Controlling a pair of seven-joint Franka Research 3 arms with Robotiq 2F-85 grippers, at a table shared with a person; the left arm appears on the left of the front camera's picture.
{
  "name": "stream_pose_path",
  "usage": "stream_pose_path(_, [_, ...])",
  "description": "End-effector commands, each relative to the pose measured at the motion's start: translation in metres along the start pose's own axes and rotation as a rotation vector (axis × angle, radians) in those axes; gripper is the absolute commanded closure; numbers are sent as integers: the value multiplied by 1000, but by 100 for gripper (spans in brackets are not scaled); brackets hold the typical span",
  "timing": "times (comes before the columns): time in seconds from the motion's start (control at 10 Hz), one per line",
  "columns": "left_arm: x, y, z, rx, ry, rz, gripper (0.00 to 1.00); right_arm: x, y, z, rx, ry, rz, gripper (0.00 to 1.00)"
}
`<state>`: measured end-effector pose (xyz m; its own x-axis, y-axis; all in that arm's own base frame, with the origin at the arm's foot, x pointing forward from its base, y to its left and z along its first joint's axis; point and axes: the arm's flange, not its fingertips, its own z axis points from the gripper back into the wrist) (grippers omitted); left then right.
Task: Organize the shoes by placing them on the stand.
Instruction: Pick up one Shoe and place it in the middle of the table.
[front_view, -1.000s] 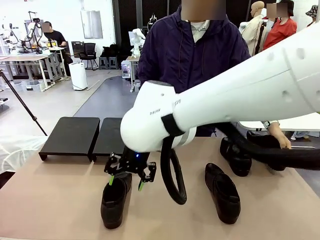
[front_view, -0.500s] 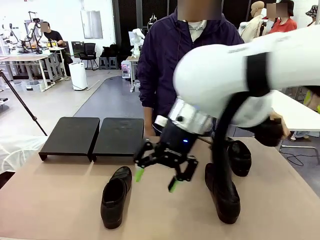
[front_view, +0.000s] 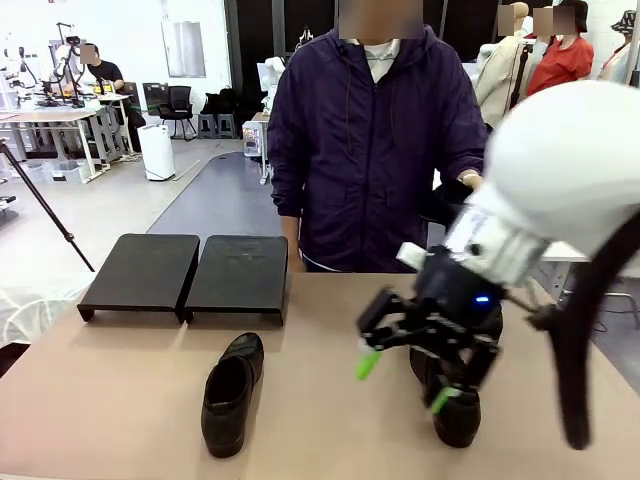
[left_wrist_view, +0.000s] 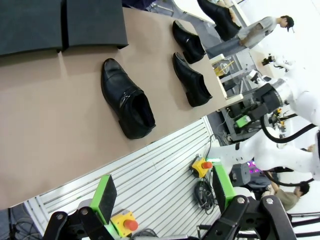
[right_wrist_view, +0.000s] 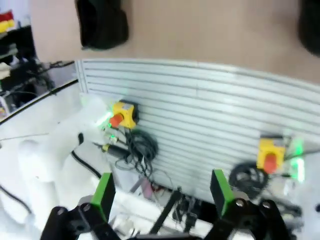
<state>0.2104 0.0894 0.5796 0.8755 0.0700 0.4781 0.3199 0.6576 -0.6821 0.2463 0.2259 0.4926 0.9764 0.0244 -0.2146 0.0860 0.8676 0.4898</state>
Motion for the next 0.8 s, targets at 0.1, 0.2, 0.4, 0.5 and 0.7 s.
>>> stream_pose_path(0.1, [-2, 0, -3, -18, -7, -14, 0, -36, -87, 95, 90, 75, -52, 0])
stream_pose_path(0.2, [-2, 0, -3, -18, -7, -14, 0, -48, -114, 125, 115, 28, -27, 0])
stream_pose_path(0.4, [-2, 0, -3, -18, -7, -14, 0, -76, -170, 179, 136, -86, -49, 0])
stream_pose_path(0.5, [-2, 0, -3, -18, -7, -14, 0, -93, -199, 200, 183, -117, -30, 0])
stream_pose_path(0.7, [-2, 0, -3, -18, -7, -14, 0, -119, -254, 229, 368, -269, -48, 0])
